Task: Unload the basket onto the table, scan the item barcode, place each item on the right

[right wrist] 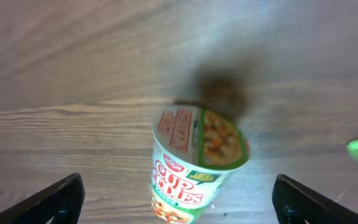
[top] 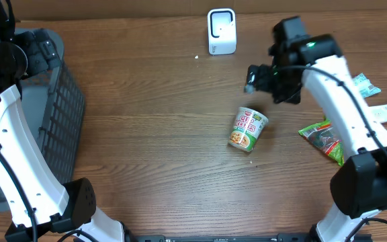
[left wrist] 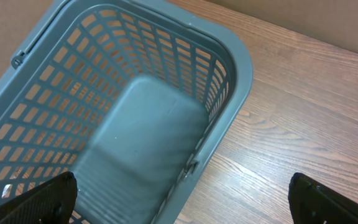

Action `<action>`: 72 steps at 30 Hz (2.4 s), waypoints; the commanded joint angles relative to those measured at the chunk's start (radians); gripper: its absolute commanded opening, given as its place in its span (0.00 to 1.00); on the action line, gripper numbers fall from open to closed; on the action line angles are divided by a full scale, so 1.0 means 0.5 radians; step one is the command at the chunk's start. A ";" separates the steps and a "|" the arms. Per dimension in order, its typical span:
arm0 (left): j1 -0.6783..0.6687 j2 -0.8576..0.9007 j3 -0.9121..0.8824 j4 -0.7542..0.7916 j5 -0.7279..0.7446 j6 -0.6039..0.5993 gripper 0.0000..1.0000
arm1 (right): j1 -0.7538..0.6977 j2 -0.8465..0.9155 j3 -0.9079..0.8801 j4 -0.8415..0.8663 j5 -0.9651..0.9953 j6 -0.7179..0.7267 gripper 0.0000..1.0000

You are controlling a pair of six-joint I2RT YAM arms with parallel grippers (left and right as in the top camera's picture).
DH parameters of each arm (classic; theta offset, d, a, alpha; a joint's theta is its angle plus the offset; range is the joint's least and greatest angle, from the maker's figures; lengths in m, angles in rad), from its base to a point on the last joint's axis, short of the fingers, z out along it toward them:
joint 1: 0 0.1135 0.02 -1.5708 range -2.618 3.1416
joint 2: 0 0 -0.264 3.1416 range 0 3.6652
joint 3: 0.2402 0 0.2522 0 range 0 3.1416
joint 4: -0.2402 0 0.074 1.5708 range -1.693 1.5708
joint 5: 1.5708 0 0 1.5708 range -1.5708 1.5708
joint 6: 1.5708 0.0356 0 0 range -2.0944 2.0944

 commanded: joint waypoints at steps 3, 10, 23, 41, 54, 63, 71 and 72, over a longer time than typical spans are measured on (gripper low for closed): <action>-0.004 0.005 0.005 0.003 0.002 0.029 1.00 | 0.179 0.002 -0.250 0.059 0.331 0.526 0.97; -0.004 0.005 0.005 0.003 0.001 0.029 1.00 | 0.217 0.002 -0.500 0.297 0.350 0.583 0.96; -0.004 0.005 0.005 0.003 0.001 0.029 1.00 | 0.185 0.002 -0.881 0.711 0.396 0.542 0.86; -0.004 0.005 0.005 0.003 0.002 0.029 1.00 | -0.088 -0.002 -0.678 0.842 -1.909 -0.808 0.81; -0.004 0.005 0.005 0.003 0.001 0.029 1.00 | -0.329 -0.006 -0.607 1.021 -2.811 -0.620 0.76; -0.004 0.005 0.005 0.003 0.002 0.029 1.00 | -0.307 -0.089 -0.282 1.024 -2.486 -0.372 0.75; -0.005 0.005 0.005 0.003 0.002 0.029 1.00 | -0.126 -0.151 -0.088 1.024 -1.810 -0.311 0.77; -0.004 0.005 0.005 0.003 0.002 0.029 1.00 | -0.101 -0.151 -0.088 1.025 -1.698 -0.311 0.77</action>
